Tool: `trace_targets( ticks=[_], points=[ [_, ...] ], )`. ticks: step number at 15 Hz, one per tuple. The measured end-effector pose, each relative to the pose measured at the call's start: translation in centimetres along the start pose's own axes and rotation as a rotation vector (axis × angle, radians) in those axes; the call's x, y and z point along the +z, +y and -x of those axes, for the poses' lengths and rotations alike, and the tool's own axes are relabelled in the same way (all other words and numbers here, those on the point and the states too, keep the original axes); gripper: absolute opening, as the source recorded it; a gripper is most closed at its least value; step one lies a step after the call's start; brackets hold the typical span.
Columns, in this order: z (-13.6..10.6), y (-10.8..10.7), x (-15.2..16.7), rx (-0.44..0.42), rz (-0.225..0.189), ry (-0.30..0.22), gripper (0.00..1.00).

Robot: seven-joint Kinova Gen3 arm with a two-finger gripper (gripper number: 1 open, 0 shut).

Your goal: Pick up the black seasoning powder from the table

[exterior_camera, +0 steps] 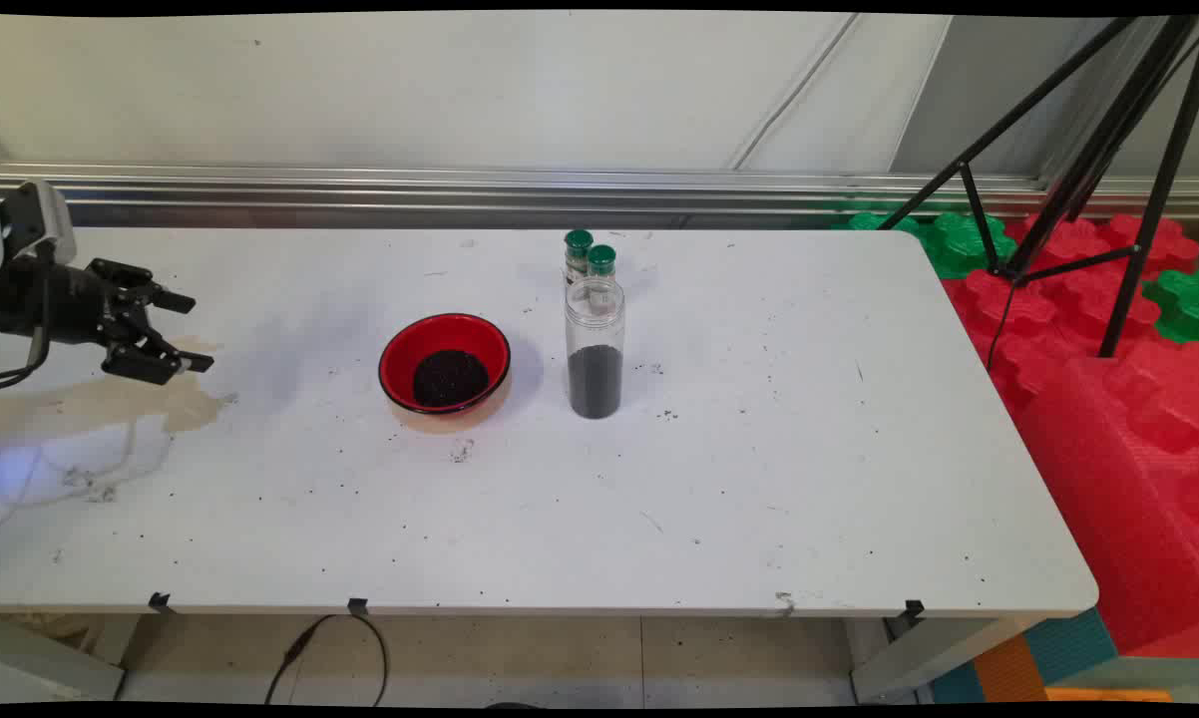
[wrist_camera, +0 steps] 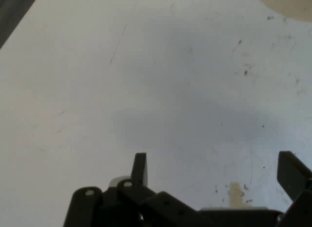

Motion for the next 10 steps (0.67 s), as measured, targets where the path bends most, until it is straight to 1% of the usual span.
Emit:
trace_targets(
  ticks=[4,7,10],
  points=[
    [-1.7,0.4,0.3,0.033,0.022,0.017,1.0],
    [-3.4,0.8,0.8,0.075,0.041,0.04,1.0],
    [-5.6,1.4,1.3,0.13,0.069,0.073,1.0]
  ],
)
